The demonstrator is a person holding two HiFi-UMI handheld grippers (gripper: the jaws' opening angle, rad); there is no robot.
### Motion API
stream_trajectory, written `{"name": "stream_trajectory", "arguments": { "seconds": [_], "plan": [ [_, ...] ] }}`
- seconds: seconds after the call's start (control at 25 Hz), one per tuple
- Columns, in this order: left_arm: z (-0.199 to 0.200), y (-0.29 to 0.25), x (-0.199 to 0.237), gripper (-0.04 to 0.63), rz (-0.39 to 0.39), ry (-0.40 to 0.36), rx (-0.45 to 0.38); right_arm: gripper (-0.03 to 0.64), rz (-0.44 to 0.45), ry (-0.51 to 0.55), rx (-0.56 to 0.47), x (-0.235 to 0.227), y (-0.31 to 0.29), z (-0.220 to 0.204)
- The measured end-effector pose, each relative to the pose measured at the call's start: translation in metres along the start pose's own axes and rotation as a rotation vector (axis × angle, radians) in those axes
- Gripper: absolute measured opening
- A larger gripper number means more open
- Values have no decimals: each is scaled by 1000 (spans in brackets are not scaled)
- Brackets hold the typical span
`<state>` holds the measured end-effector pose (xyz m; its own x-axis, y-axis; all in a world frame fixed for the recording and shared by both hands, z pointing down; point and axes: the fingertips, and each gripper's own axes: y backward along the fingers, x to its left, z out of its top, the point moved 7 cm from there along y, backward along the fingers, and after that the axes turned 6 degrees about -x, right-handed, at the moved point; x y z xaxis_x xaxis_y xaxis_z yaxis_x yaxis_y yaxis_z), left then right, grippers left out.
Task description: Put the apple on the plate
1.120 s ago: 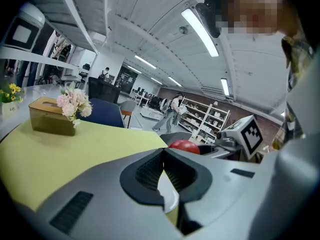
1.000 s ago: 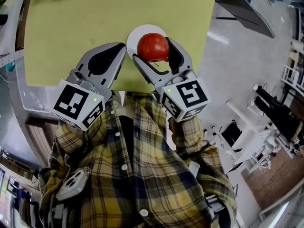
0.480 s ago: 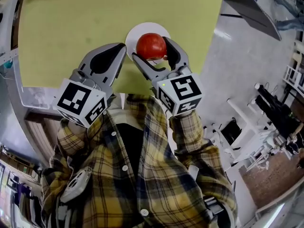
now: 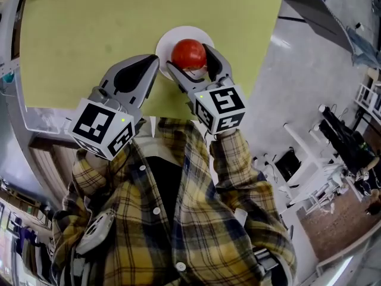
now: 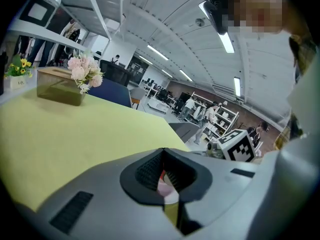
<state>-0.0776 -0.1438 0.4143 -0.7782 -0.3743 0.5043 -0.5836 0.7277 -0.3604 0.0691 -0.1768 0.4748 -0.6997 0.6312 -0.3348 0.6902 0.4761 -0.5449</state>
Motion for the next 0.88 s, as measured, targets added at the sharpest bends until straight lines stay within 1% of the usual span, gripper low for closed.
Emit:
{"name": "stream_trajectory", "arguments": {
  "seconds": [0.36,0.6,0.88],
  "plan": [
    [-2,4,-3,8,2,1,-7,380,0,13,3,2,0,-5],
    [-2,1,-5,8,4,4,-9,380,4,0,17,-3,-1,-3],
    [-3,1,-8,8,0,0,-9,380,-16,-1,23,-2,0,-5]
  ]
}}
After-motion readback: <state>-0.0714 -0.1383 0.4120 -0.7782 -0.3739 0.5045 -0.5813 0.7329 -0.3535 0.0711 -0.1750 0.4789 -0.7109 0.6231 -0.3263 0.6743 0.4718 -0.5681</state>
